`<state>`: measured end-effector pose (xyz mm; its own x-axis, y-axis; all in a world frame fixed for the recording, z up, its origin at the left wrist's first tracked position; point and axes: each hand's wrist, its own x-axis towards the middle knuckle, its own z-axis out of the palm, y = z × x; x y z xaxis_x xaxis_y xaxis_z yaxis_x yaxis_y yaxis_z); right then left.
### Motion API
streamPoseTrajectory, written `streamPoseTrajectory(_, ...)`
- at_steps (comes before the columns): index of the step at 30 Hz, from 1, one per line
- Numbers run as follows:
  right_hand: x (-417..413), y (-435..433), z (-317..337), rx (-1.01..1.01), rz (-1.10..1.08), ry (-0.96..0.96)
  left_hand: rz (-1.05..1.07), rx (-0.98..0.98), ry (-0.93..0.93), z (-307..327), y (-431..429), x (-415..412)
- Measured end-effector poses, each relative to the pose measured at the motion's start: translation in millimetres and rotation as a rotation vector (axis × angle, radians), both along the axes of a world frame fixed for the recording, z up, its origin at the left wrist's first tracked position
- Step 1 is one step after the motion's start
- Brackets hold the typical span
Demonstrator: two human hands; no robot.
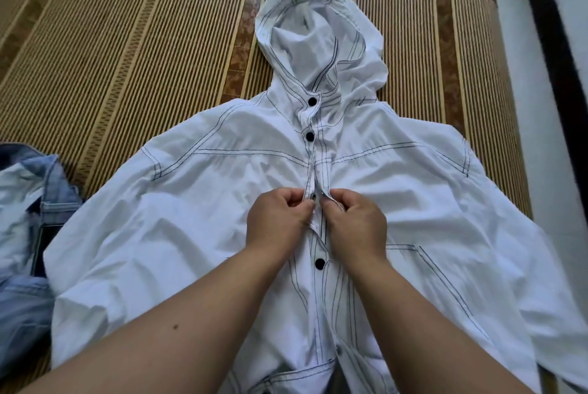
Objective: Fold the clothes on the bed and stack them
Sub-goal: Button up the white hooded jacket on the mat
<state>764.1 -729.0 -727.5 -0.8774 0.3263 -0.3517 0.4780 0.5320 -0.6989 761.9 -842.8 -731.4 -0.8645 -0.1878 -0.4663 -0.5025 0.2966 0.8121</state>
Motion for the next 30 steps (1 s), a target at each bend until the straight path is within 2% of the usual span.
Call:
streamPoseTrajectory(7, 14, -3, -3, 0.082, 0.074, 0.112, -0.045, -0.013, 0.046, -1, 5, 0)
streamPoseTrajectory(13, 14, -3, -6, -0.013, -0.031, 0.122, -0.047, 0.024, 0.043, -2, 5, 0)
streamPoseTrajectory(18, 13, -6, -7, 0.072, -0.054, 0.126, -0.030, 0.045, 0.039, -5, 6, -1)
streamPoseTrajectory(22, 13, -7, -6, 0.113, -0.011, 0.098, 0.005, 0.096, 0.026, -3, 8, -3)
streamPoseTrajectory(26, 13, -6, -2, 0.100, 0.126, 0.079, -0.023, 0.139, 0.013, 1, 11, -5)
streamPoseTrajectory(30, 10, -3, 1, 0.052, 0.147, 0.101, -0.125, -0.030, 0.008, -1, 12, -8)
